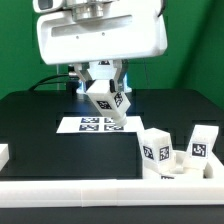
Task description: Assemble stool
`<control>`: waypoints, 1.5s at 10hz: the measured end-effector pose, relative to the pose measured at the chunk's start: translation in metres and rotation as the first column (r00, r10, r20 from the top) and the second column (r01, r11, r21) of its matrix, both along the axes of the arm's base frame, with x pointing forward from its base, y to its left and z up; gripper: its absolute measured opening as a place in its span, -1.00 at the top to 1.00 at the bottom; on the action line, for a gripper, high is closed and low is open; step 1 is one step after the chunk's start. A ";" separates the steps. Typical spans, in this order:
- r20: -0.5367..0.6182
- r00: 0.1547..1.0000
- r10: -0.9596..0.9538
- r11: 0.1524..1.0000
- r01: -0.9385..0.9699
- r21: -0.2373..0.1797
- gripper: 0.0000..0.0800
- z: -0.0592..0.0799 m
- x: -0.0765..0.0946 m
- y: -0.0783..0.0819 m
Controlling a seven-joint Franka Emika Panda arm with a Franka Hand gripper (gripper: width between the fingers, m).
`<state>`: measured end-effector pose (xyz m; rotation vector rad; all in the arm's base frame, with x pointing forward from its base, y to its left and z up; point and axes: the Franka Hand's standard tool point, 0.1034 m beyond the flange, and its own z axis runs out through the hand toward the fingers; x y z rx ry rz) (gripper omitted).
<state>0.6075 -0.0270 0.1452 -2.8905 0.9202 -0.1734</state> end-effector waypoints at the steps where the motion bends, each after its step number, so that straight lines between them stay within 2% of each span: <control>1: 0.004 1.000 0.016 1.000 -0.016 -0.011 0.15 0.005 0.002 0.012; 4: 0.008 0.999 0.038 0.999 -0.038 -0.023 0.15 0.012 0.003 0.048; 7: 0.038 0.999 0.033 0.999 -0.032 -0.033 0.15 0.011 0.007 0.046; 8: 0.135 0.991 0.022 0.998 -0.014 -0.061 0.15 0.012 0.014 0.053; 9: 0.197 0.980 0.040 0.996 -0.022 -0.090 0.15 0.005 0.008 0.072; 10: 0.209 0.977 0.047 0.995 -0.028 -0.097 0.15 -0.001 0.002 0.081; 11: 0.265 0.964 0.025 0.995 0.000 -0.095 0.15 -0.003 0.005 0.092; 12: 0.249 0.966 0.064 0.993 -0.037 -0.112 0.15 -0.012 0.000 0.097; 15: 0.196 0.974 0.113 0.987 -0.086 -0.139 0.15 -0.020 -0.007 0.094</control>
Offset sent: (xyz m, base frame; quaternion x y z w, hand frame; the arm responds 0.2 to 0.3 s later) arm -0.0172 0.0371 0.0098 -0.0695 0.0187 -0.0118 0.9973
